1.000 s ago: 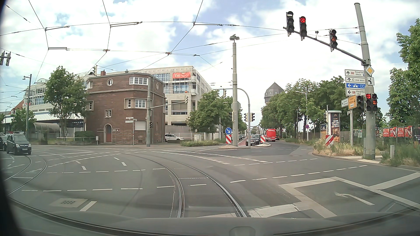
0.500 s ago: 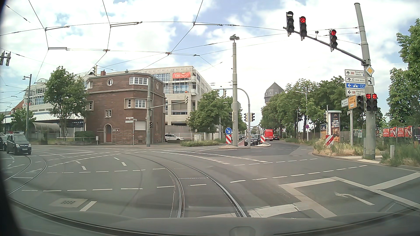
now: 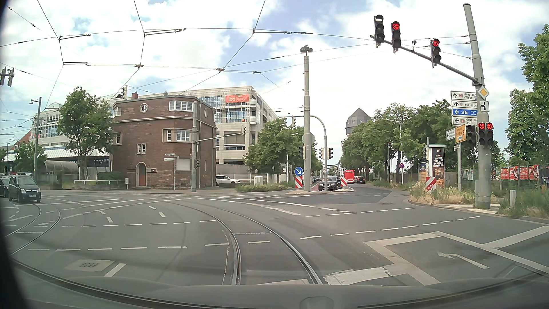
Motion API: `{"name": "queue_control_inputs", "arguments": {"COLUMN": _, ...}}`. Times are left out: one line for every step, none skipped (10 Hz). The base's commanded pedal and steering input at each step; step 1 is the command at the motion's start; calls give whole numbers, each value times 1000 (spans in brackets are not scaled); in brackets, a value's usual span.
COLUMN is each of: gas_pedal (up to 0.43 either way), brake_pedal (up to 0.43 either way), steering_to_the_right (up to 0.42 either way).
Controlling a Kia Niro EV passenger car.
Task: Follow the waypoints while adhering to traffic rules and regulations
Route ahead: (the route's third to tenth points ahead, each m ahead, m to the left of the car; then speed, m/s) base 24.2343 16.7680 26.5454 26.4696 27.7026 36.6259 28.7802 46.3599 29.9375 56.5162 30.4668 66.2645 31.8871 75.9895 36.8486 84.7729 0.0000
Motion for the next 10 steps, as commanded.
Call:
{"name": "queue_control_inputs", "arguments": {"gas_pedal": 0, "brake_pedal": 238, "steering_to_the_right": -110}}
{"name": "queue_control_inputs", "arguments": {"gas_pedal": 0, "brake_pedal": 238, "steering_to_the_right": -110}}
{"name": "queue_control_inputs", "arguments": {"gas_pedal": 0, "brake_pedal": 238, "steering_to_the_right": -110}}
{"name": "queue_control_inputs", "arguments": {"gas_pedal": 0, "brake_pedal": 238, "steering_to_the_right": -110}}
{"name": "queue_control_inputs", "arguments": {"gas_pedal": 0, "brake_pedal": 238, "steering_to_the_right": -110}}
{"name": "queue_control_inputs", "arguments": {"gas_pedal": 0, "brake_pedal": 238, "steering_to_the_right": -109}}
{"name": "queue_control_inputs", "arguments": {"gas_pedal": 0, "brake_pedal": 238, "steering_to_the_right": -110}}
{"name": "queue_control_inputs", "arguments": {"gas_pedal": 0, "brake_pedal": 238, "steering_to_the_right": -109}}
{"name": "queue_control_inputs", "arguments": {"gas_pedal": 0, "brake_pedal": 238, "steering_to_the_right": -110}}
{"name": "queue_control_inputs", "arguments": {"gas_pedal": 0, "brake_pedal": 238, "steering_to_the_right": -110}}
